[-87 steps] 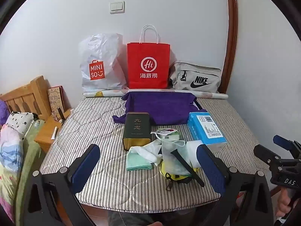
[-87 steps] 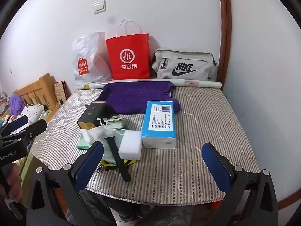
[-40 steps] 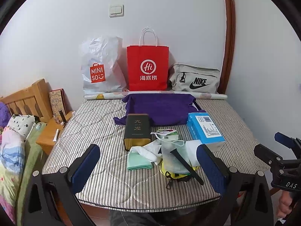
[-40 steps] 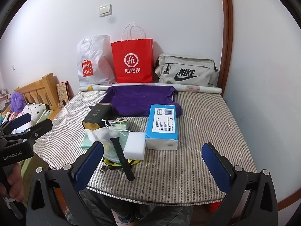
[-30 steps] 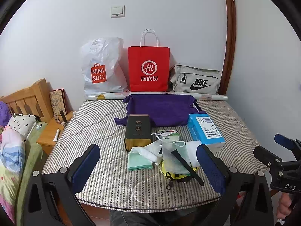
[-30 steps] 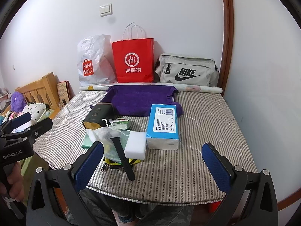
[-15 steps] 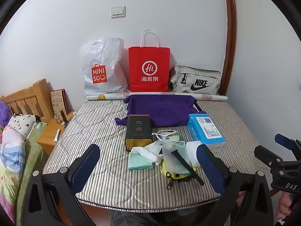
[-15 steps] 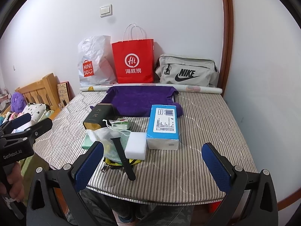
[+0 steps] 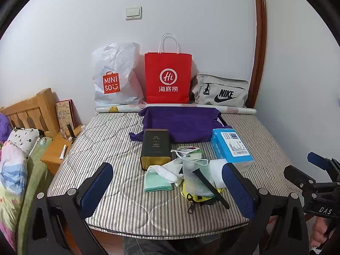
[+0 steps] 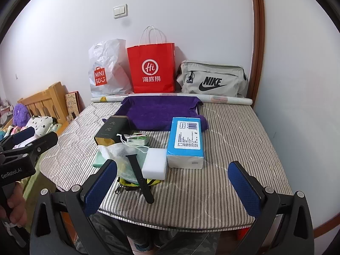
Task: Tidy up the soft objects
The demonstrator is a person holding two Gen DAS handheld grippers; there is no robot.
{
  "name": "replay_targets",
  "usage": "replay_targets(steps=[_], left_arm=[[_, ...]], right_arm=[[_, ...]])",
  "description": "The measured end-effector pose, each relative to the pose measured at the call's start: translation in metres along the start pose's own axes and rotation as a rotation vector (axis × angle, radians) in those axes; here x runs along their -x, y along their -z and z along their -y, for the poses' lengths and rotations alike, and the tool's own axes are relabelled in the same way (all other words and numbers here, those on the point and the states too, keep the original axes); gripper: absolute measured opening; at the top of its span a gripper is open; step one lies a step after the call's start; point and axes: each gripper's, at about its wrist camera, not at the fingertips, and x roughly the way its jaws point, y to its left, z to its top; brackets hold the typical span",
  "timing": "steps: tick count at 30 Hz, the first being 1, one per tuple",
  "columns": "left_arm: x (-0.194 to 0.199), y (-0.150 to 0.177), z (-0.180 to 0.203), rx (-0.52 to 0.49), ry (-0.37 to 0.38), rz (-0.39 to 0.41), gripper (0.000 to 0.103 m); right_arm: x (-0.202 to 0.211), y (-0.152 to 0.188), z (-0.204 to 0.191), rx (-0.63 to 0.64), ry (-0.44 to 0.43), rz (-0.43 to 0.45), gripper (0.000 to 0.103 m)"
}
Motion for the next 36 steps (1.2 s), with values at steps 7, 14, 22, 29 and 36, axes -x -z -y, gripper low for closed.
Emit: replay_targets(steps=[7, 14, 22, 29, 36], left_arm=[[-0.004, -0.001, 0.0, 0.0, 0.003, -0.002, 0.103], [-0.032, -0.001, -0.012, 0.021, -0.014, -0.045, 0.103], [-0.082, 0.018, -0.038, 0.071, -0.04, -0.141, 0.102], [-0.121, 0.037, -0.059, 0.114, -0.039, -0.211, 0.101], [-0.149, 0.044, -0.055, 0.088, 0.04, -0.223, 0.101]], right_arm=[[-0.005, -0.001, 0.0, 0.011, -0.006, 0.002, 0.103], [-0.033, 0.004, 0.004, 0.014, -0.027, -0.035, 0.103], [-0.086, 0.014, -0.01, 0.049, -0.098, -0.105, 0.103], [-0.146, 0.019, -0.022, 0.038, -0.126, -0.188, 0.102], [-0.19, 0.03, -0.021, 0.031, -0.121, -0.262, 0.088]])
